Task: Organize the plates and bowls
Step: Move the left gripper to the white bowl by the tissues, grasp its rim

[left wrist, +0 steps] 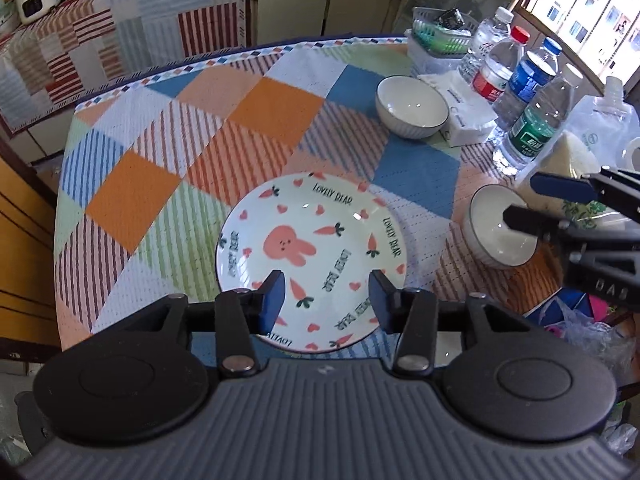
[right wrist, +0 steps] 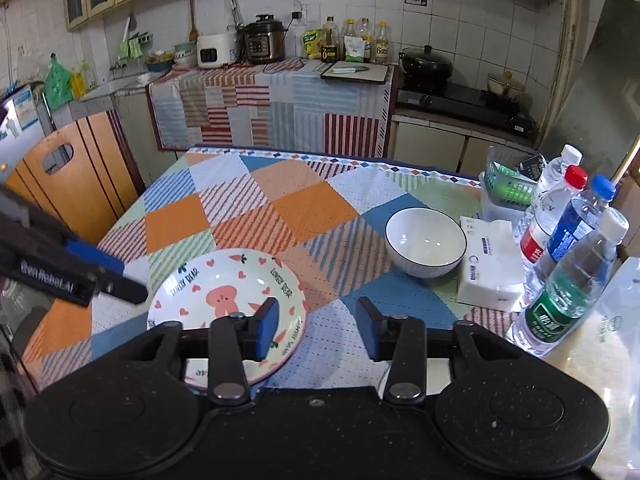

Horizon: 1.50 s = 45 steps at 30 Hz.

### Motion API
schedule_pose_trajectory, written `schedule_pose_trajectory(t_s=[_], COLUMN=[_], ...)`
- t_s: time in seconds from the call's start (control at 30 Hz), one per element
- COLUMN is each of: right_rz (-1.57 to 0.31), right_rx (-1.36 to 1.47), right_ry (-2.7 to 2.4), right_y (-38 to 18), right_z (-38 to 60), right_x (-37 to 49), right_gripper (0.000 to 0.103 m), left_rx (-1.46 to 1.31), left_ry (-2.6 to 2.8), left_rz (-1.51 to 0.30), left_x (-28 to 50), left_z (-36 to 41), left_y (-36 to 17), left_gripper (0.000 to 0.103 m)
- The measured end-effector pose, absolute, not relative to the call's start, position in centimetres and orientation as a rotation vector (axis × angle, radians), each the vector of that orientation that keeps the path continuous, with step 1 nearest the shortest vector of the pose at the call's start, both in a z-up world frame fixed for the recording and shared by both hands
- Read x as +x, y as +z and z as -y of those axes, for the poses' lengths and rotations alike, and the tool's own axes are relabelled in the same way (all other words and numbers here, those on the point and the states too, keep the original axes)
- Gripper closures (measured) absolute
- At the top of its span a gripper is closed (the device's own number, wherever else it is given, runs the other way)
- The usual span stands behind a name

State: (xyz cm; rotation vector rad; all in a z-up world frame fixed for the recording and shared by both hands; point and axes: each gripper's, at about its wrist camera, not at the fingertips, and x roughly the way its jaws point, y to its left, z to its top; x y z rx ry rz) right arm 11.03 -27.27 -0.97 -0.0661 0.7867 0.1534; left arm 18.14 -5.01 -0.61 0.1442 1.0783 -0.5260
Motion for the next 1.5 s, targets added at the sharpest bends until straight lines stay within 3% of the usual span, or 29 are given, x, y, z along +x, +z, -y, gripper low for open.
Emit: schedule_pose_trajectory(t_s=[0.13, 0.33, 0.43, 0.63, 1.5], right_rz=[-0.807, -0.821, -0.835, -0.856, -0.999], right_rx=[-0.134, -0.174, -0.140, -0.106, 0.106], right_ry=[0.159, 0.147, 0.156, 0.188, 0.117], right_y=[-0.3, 0.4, 0.2, -2.2, -13.9], right_z=[27.0, 27.7, 28.4, 29.6, 36.2], right_x=[11.0, 11.8, 12.7, 14.6, 29.2], right_gripper=[0.037, 0.025, 0.019, 0.010, 0.012], left_rx=[0.153, 0.178, 0.186, 0.178, 0.053], left_ry=[-0.530, -0.517, -0.501, -0.526, -0.505], left_rz=[-1.065, -1.031, -0.997, -1.054, -1.113], left_x=[18.8, 19.9, 20.4, 22.9, 37.5], left_z=[6.2, 8.0, 8.7, 10.6, 21.0], left_y=[0.2, 1.1, 1.3, -0.1, -10.8], left_gripper=[0.039, 0.017, 0.011, 0.009, 0.012])
